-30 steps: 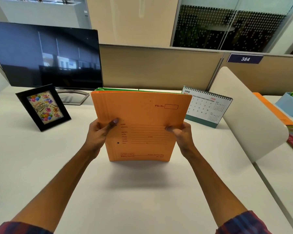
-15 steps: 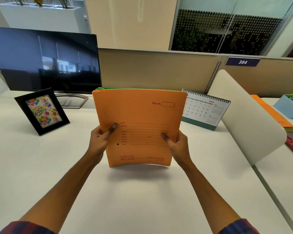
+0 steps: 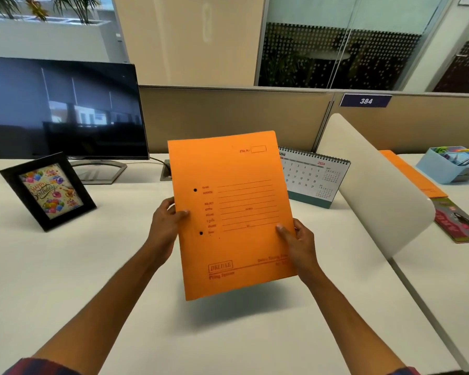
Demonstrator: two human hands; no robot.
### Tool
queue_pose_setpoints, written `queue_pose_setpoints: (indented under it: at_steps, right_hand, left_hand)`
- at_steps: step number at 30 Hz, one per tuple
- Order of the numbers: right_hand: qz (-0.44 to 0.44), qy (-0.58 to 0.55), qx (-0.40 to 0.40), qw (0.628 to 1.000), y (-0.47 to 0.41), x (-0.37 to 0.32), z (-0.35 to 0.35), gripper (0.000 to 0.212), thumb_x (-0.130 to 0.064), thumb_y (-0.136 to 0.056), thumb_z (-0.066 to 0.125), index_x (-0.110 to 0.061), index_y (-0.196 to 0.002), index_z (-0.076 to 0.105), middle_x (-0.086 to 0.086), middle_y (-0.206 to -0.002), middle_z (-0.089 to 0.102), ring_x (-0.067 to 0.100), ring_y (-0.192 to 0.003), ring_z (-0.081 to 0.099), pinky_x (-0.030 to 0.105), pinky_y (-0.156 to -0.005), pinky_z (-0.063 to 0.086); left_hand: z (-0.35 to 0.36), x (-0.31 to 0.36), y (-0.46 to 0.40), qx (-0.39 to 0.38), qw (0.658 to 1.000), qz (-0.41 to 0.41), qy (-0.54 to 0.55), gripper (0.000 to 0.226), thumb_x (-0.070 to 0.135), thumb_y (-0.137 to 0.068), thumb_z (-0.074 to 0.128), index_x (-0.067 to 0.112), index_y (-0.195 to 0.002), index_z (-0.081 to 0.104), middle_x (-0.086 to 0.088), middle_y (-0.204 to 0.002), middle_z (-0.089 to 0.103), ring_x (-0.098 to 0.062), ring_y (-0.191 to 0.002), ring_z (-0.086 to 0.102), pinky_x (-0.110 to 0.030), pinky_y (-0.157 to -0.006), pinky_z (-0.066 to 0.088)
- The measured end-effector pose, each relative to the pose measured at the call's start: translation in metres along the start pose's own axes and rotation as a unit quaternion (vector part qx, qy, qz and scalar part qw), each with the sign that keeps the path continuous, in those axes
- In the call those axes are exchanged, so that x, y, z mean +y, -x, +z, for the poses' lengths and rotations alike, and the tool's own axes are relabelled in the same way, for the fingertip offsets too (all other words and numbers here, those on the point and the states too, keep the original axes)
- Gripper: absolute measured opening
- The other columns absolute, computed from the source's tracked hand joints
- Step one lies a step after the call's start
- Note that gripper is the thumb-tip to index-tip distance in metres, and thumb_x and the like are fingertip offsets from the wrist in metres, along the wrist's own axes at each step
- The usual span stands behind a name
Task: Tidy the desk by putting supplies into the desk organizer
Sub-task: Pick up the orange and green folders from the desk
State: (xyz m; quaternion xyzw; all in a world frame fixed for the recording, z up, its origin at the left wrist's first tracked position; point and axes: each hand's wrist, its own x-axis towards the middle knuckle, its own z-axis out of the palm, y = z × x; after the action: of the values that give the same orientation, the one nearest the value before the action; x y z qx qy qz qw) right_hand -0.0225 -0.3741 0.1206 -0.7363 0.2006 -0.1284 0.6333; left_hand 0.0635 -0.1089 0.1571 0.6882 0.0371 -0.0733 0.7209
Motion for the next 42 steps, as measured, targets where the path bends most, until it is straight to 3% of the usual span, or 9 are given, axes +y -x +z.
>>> queue_pose_setpoints:
  at_steps: [3, 6, 9, 17, 21, 33, 38, 42]
  right_hand:
    - [0.019, 0.001, 0.001, 1.000, -0.001, 0.003, -0.016, 0.022, -0.033, -0.096, 0.055, -0.028, -0.118, 0.052, -0.008, -0.109, 0.062, 0.008, -0.087, 0.062, 0.022, -0.065, 0.048]
    - [0.043, 0.000, 0.014, 0.999, -0.002, 0.009, -0.029, 0.019, -0.030, -0.097, 0.055, -0.026, -0.116, 0.054, -0.007, -0.104, 0.063, 0.009, -0.086, 0.062, 0.022, -0.062, 0.047]
    - [0.066, 0.002, 0.024, 0.998, -0.001, 0.018, -0.040, 0.016, -0.028, -0.097, 0.056, -0.024, -0.113, 0.056, -0.007, -0.099, 0.063, 0.011, -0.085, 0.062, 0.024, -0.062, 0.047]
    - [0.115, 0.124, 0.041, 0.985, -0.005, 0.056, -0.079, 0.019, -0.029, -0.096, 0.057, -0.018, -0.111, 0.060, 0.006, -0.112, 0.067, 0.026, -0.095, 0.064, 0.047, -0.089, 0.053]
    - [0.131, 0.213, 0.060, 0.966, -0.008, 0.071, -0.097, 0.028, -0.030, -0.094, 0.057, -0.013, -0.116, 0.059, 0.008, -0.114, 0.065, 0.031, -0.100, 0.062, 0.050, -0.093, 0.050]
    - [0.164, 0.302, 0.067, 0.937, -0.007, 0.102, -0.143, 0.030, -0.026, -0.094, 0.058, -0.009, -0.118, 0.060, 0.012, -0.117, 0.065, 0.034, -0.104, 0.060, 0.043, -0.089, 0.047]
    - [0.139, 0.330, 0.089, 0.929, -0.005, 0.110, -0.161, 0.022, -0.024, -0.092, 0.058, -0.009, -0.108, 0.065, 0.012, -0.108, 0.067, 0.029, -0.089, 0.059, 0.038, -0.081, 0.046]
    - [0.137, 0.393, 0.103, 0.903, -0.005, 0.117, -0.173, 0.031, -0.033, -0.092, 0.058, -0.010, -0.112, 0.064, 0.014, -0.113, 0.061, 0.033, -0.096, 0.061, 0.041, -0.084, 0.051]
  left_hand:
    - [0.006, -0.019, 0.007, -0.047, 0.996, 0.011, -0.072, 0.033, 0.011, -0.097, 0.053, 0.019, -0.129, 0.049, -0.003, -0.121, 0.063, -0.021, -0.103, 0.064, -0.039, -0.081, 0.056]
    - [0.010, -0.041, 0.014, -0.080, 0.984, -0.004, -0.161, 0.032, 0.016, -0.094, 0.060, 0.020, -0.126, 0.055, -0.002, -0.118, 0.066, -0.021, -0.103, 0.065, -0.049, -0.092, 0.053]
    - [0.018, -0.055, 0.020, -0.098, 0.973, -0.014, -0.209, 0.031, 0.022, -0.091, 0.065, 0.020, -0.121, 0.059, -0.002, -0.114, 0.067, -0.021, -0.099, 0.066, -0.048, -0.091, 0.054]
    - [0.050, -0.077, 0.032, -0.139, 0.965, -0.049, -0.217, 0.025, 0.015, -0.086, 0.071, 0.013, -0.111, 0.063, -0.005, -0.104, 0.071, -0.020, -0.091, 0.070, -0.042, -0.084, 0.058]
    - [0.075, -0.095, 0.041, -0.138, 0.961, -0.055, -0.234, 0.022, 0.016, -0.084, 0.073, 0.014, -0.104, 0.063, -0.003, -0.102, 0.071, -0.019, -0.089, 0.069, -0.041, -0.082, 0.058]
    - [0.130, -0.125, 0.063, -0.178, 0.948, -0.087, -0.250, 0.015, 0.013, -0.087, 0.067, 0.023, -0.097, 0.061, 0.001, -0.103, 0.068, -0.017, -0.092, 0.066, -0.039, -0.085, 0.056]
    - [0.153, -0.130, 0.069, -0.175, 0.940, -0.069, -0.284, 0.019, 0.016, -0.085, 0.067, 0.014, -0.104, 0.064, -0.001, -0.103, 0.068, -0.020, -0.092, 0.066, -0.038, -0.085, 0.055]
    - [0.169, -0.130, 0.073, -0.183, 0.938, -0.059, -0.290, 0.018, 0.012, -0.081, 0.060, 0.009, -0.098, 0.066, -0.003, -0.097, 0.071, -0.019, -0.085, 0.067, -0.039, -0.080, 0.057]
